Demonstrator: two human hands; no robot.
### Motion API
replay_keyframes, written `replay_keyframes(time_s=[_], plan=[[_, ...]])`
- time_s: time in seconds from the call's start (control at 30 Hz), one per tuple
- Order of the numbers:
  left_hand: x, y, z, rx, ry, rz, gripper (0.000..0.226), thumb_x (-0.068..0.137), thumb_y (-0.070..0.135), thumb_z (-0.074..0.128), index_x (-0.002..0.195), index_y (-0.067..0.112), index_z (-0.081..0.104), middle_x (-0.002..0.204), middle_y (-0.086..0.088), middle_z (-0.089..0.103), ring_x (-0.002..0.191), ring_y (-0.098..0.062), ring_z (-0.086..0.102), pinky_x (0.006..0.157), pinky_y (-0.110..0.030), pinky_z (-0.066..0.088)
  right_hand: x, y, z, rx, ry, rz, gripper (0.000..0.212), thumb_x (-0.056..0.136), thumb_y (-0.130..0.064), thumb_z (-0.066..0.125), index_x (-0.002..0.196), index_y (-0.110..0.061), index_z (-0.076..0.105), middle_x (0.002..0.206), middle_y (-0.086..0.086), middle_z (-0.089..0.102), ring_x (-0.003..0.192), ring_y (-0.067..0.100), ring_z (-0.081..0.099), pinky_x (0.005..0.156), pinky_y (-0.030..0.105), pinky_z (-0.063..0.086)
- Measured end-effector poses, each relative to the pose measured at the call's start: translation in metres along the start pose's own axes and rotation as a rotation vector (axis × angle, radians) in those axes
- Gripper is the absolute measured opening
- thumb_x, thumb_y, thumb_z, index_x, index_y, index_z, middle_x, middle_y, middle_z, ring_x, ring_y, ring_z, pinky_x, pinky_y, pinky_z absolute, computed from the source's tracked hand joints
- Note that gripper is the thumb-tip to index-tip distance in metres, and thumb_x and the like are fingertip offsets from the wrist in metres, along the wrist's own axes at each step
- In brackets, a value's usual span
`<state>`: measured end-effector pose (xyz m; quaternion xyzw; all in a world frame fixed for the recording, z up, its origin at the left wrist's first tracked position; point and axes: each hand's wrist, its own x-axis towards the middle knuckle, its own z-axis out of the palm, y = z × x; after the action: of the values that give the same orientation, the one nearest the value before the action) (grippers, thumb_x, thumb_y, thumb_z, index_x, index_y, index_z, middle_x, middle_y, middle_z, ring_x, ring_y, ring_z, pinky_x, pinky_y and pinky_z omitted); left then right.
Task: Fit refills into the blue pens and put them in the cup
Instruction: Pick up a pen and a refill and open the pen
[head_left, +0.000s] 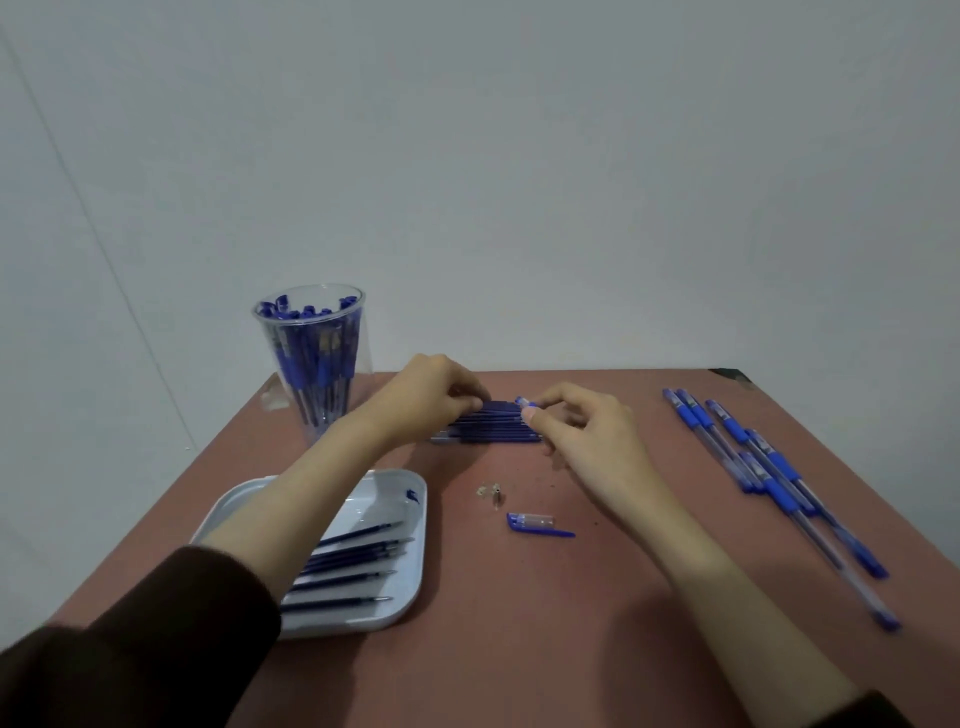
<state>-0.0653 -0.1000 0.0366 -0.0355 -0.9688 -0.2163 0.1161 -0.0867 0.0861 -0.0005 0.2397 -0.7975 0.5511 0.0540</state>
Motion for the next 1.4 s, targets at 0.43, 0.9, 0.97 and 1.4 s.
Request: replay_keyframes(time_s=[0.43,0.9,0.97,1.4], plan=[[-0.136,-0.029,-0.04,0.234,-0.195,-0.138,0.019,0.087,0.021,0.064,0.104,0.021,0.073,0.101,0.006,0.072,0.086,-0.006,0.062,0.077,-0.012,0.043,-0.033,-0.015,0.035,-0.168,-0.159,-0.253,0.004,0.085,-0.029,0.065,0.081,-0.03,0.064,0.06,-0.001,0.057,0.055,0.022,0.052,0.061,0.038,0.05],[-0.12,0.007,-0.042,-0.407,0.316,-0.058,0.023,0.093,0.006,0.055,0.097,0.027,0.065,0.079,0.004,0.064,0.071,-0.006,0.064,0.074,-0.018,0.052,-0.026,-0.018,0.022,-0.095,-0.051,-0.219,0.021,0.087,-0.02,0.068,0.073,-0.035,0.063,0.054,-0.007,0.05,0.048,0.002,0.049,0.053,0.017,0.042],[-0.106,0.025,-0.032,-0.796,0.422,-0.071,0.019,0.095,0.005,0.052,0.097,0.021,0.062,0.078,0.0,0.066,0.075,-0.013,0.067,0.077,-0.028,0.057,-0.021,-0.013,0.016,-0.145,-0.006,-0.183,0.018,0.085,-0.026,0.067,0.073,-0.04,0.062,0.056,-0.013,0.053,0.052,0.005,0.046,0.055,0.027,0.042],[-0.056,0.052,0.014,-1.428,0.701,-0.202,0.008,0.103,0.011,0.034,0.108,0.014,0.037,0.086,-0.017,0.068,0.072,-0.023,0.072,0.065,-0.026,0.058,-0.011,-0.009,0.002,-0.175,0.047,-0.12,0.01,0.085,-0.021,0.064,0.08,-0.031,0.065,0.063,-0.009,0.059,0.062,0.012,0.054,0.063,0.035,0.046]])
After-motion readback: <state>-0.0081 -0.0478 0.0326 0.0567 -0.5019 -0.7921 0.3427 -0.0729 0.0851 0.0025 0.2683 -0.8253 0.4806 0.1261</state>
